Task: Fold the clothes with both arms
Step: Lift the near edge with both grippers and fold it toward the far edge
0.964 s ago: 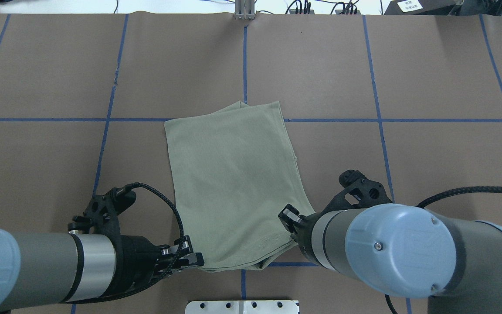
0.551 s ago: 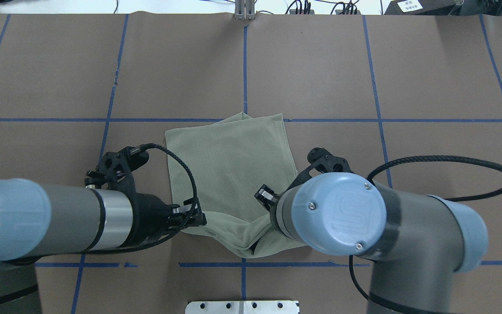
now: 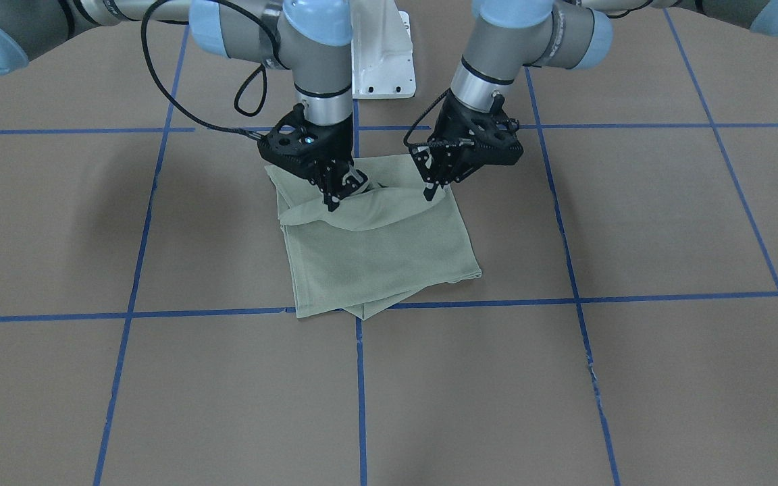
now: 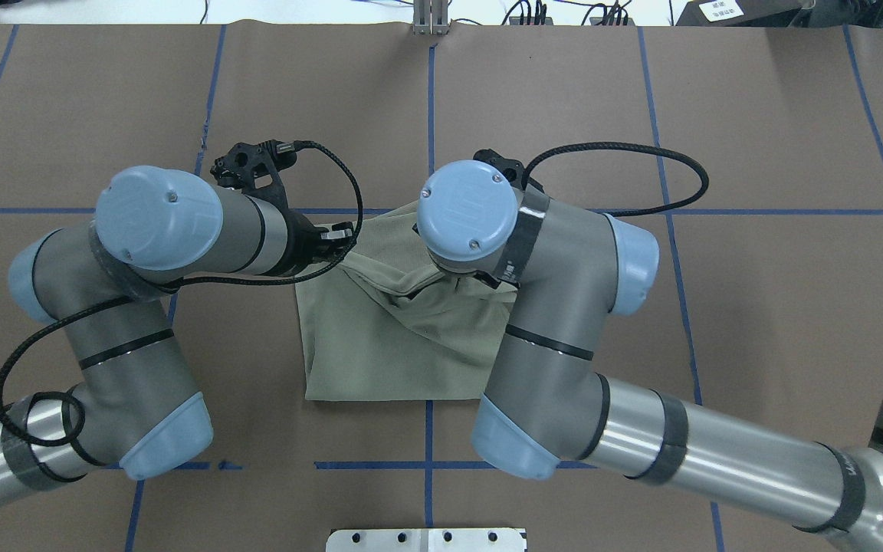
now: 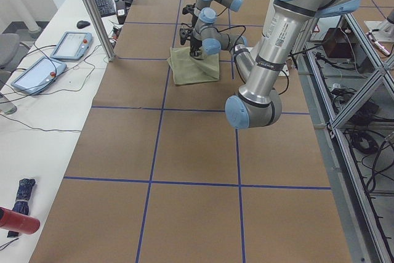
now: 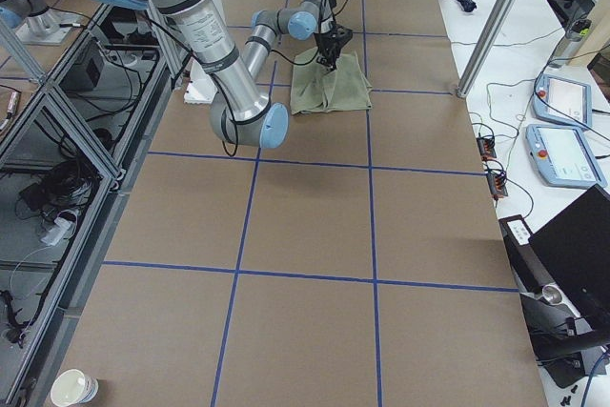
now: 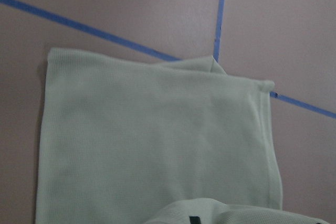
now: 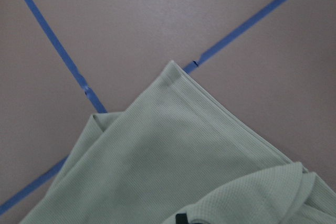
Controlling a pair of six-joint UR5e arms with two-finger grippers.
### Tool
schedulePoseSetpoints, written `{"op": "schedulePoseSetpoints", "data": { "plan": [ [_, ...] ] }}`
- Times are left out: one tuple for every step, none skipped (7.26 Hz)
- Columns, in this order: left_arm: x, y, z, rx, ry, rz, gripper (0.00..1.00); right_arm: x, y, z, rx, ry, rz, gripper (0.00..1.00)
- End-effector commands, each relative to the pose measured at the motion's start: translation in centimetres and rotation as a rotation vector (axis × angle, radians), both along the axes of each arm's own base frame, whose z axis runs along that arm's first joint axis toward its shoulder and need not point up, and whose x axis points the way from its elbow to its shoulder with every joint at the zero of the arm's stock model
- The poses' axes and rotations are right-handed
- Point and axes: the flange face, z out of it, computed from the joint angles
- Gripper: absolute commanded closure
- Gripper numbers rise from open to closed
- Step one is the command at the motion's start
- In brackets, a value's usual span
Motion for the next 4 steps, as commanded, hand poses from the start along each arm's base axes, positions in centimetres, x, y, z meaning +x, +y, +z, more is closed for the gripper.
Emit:
{"op": "schedulePoseSetpoints", "data": {
  "plan": [
    [1.7,-4.0,4.7,0.024,-0.072,-0.001,1.0,-3.5,-6.3,2.9,0.029,-0.016,0.023,1.0],
    [2.6,-4.5,6.2,0.022,-0.079,0.0,1.0,-3.4,-7.2,3.4,0.043,-0.004,0.016,1.0],
    [3.5,-5.0,7.3,0.012,-0.094,0.001,1.0,-3.7,-7.5,4.3,0.042,0.017,0.006,1.0],
    [4.3,-5.6,7.5,0.007,-0.104,0.002,1.0,-3.8,-7.6,4.5,0.05,0.027,-0.006,1.0]
  ]
}}
